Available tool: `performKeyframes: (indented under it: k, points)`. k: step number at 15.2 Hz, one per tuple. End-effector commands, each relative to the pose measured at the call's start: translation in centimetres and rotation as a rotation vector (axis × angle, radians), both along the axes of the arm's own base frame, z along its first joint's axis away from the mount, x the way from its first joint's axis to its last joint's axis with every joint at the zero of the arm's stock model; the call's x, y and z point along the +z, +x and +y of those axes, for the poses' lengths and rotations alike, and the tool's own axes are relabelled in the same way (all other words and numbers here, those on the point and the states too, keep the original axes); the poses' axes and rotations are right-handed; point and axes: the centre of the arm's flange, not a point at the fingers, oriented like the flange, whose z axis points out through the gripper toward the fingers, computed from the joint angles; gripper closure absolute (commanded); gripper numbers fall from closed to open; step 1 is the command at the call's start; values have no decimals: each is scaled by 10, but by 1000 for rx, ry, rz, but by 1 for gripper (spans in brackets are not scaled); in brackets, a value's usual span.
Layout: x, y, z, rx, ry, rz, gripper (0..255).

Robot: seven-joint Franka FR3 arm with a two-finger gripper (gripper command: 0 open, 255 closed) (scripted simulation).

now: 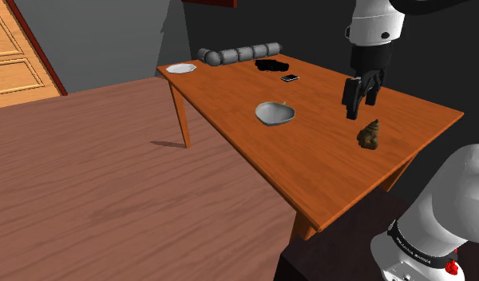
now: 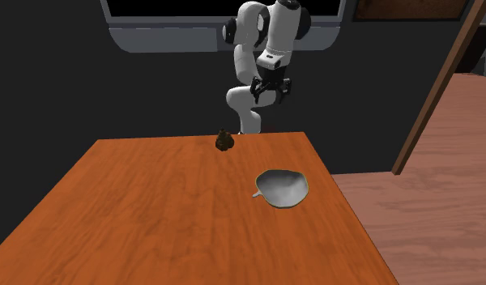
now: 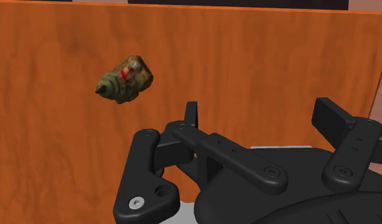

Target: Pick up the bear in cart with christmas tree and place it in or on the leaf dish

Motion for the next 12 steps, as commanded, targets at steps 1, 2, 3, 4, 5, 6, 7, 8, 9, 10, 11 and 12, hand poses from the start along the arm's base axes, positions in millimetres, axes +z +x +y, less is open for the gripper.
performKeyframes:
  k: [1,2,3,4,5,6,7,8,9,10,11,12]
  points:
    - [0,0,0,0,0,0,0]
    - [-6,2,-12,2,-3,16,0]
    - [-12,5,-23,3,-7,32,0]
    - [-17,7,-35,5,-10,48,0]
    - [-23,9,-46,6,-14,64,0]
    - [-29,11,-58,8,-17,79,0]
    - [-34,13,-69,9,-21,95,0]
    - [-40,15,-81,11,-24,111,0]
    - [-46,17,-93,12,-28,127,0]
    - [-52,19,-104,14,-31,143,0]
    - [-57,21,-116,15,-35,159,0]
    - [-63,22,-128,17,-38,175,0]
